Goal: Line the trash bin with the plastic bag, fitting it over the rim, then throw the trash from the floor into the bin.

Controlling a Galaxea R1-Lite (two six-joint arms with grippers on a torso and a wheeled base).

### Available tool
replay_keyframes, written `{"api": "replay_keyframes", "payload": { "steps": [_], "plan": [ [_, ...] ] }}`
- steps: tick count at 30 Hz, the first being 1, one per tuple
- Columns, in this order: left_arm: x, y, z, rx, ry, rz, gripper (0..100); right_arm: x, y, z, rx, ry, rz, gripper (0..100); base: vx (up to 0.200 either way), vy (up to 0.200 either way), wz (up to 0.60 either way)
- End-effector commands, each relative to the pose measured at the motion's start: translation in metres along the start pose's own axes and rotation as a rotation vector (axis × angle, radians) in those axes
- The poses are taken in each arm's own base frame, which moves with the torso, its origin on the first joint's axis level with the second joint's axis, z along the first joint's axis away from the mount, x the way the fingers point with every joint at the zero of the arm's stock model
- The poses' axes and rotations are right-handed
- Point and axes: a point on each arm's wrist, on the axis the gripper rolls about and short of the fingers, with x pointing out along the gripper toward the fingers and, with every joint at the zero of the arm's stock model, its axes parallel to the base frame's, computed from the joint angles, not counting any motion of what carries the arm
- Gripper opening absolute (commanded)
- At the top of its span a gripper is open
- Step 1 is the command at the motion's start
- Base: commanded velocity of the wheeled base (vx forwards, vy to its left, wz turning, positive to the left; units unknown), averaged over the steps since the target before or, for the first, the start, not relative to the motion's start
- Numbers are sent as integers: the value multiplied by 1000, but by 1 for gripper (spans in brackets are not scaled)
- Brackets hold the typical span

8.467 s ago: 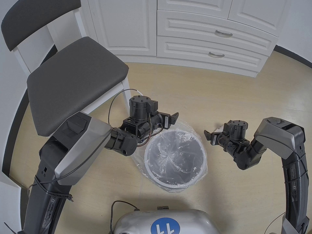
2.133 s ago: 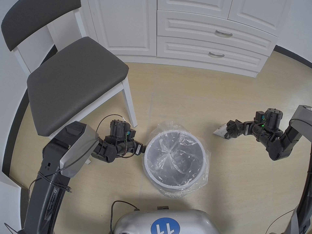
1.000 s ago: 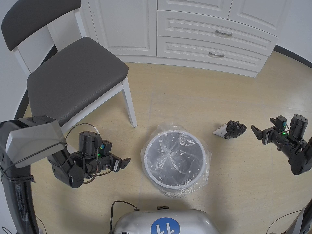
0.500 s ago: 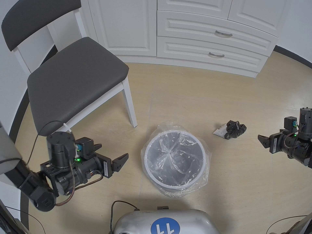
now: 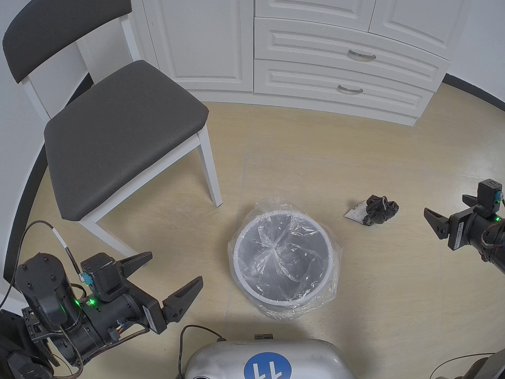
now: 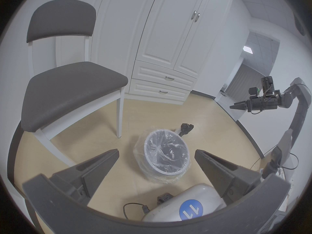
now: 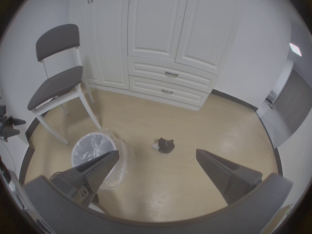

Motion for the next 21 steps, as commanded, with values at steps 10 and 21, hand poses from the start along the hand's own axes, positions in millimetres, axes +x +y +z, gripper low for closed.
{"api": "replay_keyframes", "payload": {
  "steps": [10,21],
  "plan": [
    [-13,-5,-11,22,25,9,100,-2,-3,5,8,-30,3,100,0,0,0],
    [-11,-5,6,102,-57,87,100,-44,-21,29,70,-216,-33,100,0,0,0]
  ]
}}
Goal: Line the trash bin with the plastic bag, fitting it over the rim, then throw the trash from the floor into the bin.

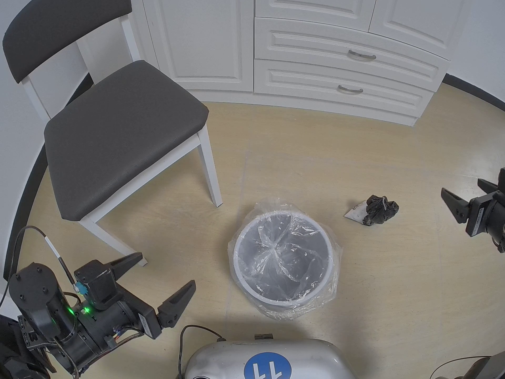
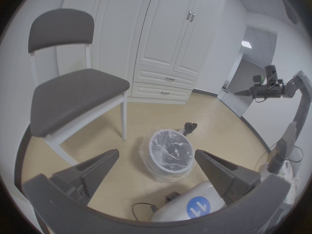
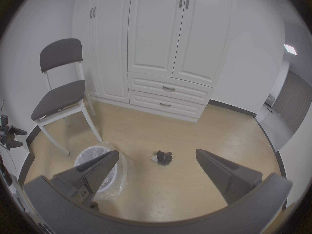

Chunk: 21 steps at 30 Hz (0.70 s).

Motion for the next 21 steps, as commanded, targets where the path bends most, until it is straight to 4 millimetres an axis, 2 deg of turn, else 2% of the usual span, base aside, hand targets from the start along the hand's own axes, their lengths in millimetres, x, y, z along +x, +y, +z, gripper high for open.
{"api": "replay_keyframes", "payload": {
  "steps": [1,6,10,16,21],
  "plan": [
    [3,0,13,53,-61,55,100,-28,-12,18,32,-124,-19,100,0,0,0],
    [3,-1,23,112,-102,83,100,-45,-18,13,-68,-161,-40,100,0,0,0],
    [3,-1,29,113,-130,78,100,-46,-17,4,-134,-137,-44,100,0,0,0],
    [9,-3,27,122,-110,69,100,-46,-17,-3,-187,-117,-44,100,0,0,0],
    [5,0,23,128,-100,82,100,-64,-21,-13,-318,-141,-41,100,0,0,0]
  ]
}}
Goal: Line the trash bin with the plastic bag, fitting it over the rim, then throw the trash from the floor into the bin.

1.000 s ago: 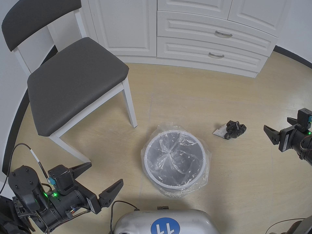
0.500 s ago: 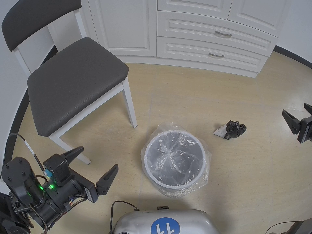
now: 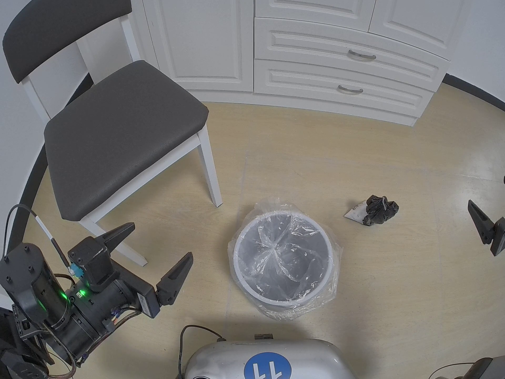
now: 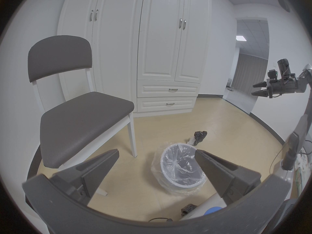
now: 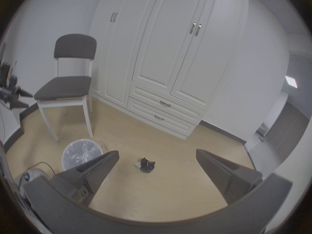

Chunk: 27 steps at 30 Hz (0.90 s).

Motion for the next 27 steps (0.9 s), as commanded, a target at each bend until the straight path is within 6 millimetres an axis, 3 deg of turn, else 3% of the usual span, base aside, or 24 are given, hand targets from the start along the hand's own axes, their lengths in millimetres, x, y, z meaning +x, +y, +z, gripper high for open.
{"api": "replay_keyframes", "payload": {
  "steps": [1,5,7,8,11,13,14,17,19,20,23,25,26,27],
  "plan": [
    [-2,2,0,1,-2,12,100,-15,-2,-6,-74,-29,6,100,0,0,0],
    [-11,7,17,-26,-101,36,100,1,4,-2,-42,-2,23,100,0,0,0],
    [-25,13,30,-9,-183,53,100,26,10,8,120,-4,17,100,0,0,0],
    [-25,13,30,-9,-183,53,100,26,10,8,120,-4,17,100,0,0,0],
    [-26,20,51,12,-266,95,100,74,5,38,299,-19,-47,100,0,0,0],
    [-20,23,59,7,-287,117,100,110,3,37,301,61,-94,100,0,0,0],
    [-17,23,60,6,-283,126,100,126,4,30,284,124,-103,100,0,0,0],
    [-10,24,56,3,-260,136,100,150,10,9,273,235,-84,100,0,0,0],
    [-3,28,52,-18,-242,161,100,182,14,-15,293,309,-28,100,0,0,0],
    [-2,28,52,-21,-242,165,100,189,14,-17,295,310,-22,100,0,0,0],
    [5,34,52,-26,-234,202,100,237,19,-36,317,358,-1,100,0,0,0],
    [5,34,51,-26,-233,203,100,239,20,-37,318,363,-1,100,0,0,0],
    [9,43,49,-31,-220,249,100,274,24,-73,325,439,-20,100,0,0,0],
    [10,46,48,-34,-216,265,100,289,25,-90,324,478,-27,100,0,0,0]
  ]
}}
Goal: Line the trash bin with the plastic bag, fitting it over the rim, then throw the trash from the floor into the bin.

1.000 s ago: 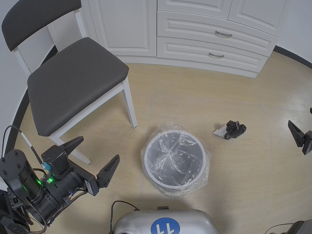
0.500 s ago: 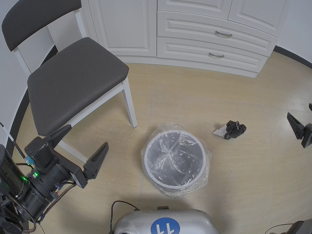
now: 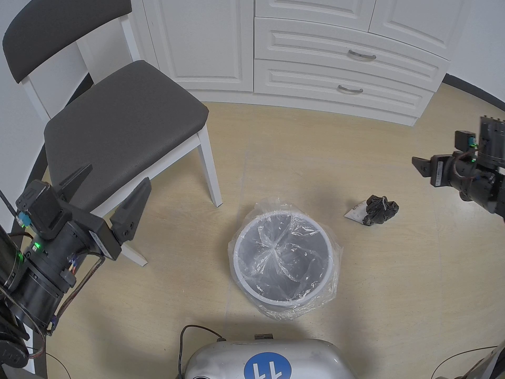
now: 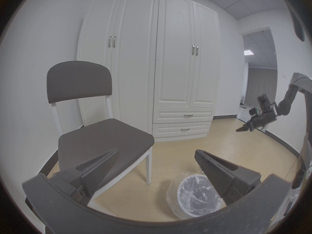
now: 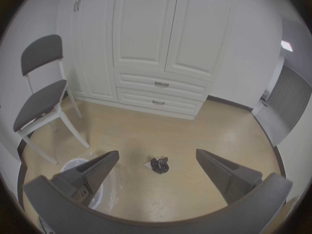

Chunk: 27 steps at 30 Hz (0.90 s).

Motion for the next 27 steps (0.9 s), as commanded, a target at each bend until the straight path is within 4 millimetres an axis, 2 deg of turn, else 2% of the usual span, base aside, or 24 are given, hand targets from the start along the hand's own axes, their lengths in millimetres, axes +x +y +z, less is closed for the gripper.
{"api": "replay_keyframes", "payload": {
  "steps": [1,2,3,5,6,7,13,16,27],
  "plan": [
    [21,19,-7,0,22,126,100,152,-15,-80,47,272,-60,100,0,0,0],
    [21,20,-7,0,22,127,100,155,-16,-82,48,275,-63,100,0,0,0],
    [21,22,-6,0,18,132,100,178,-25,-98,64,296,-89,100,0,0,0],
    [21,22,-6,0,19,132,100,182,-26,-99,68,298,-93,100,0,0,0],
    [21,23,-7,3,20,126,100,203,-28,-110,139,294,-85,100,0,0,0],
    [20,23,-7,3,23,125,100,208,-27,-113,172,294,-62,100,0,0,0],
    [23,21,-13,10,46,123,100,222,-22,-124,289,305,61,100,0,0,0],
    [23,21,-14,12,54,122,100,227,-22,-127,313,304,63,100,0,0,0],
    [24,21,-16,13,58,121,100,259,-22,-163,323,270,41,100,0,0,0]
  ]
}}
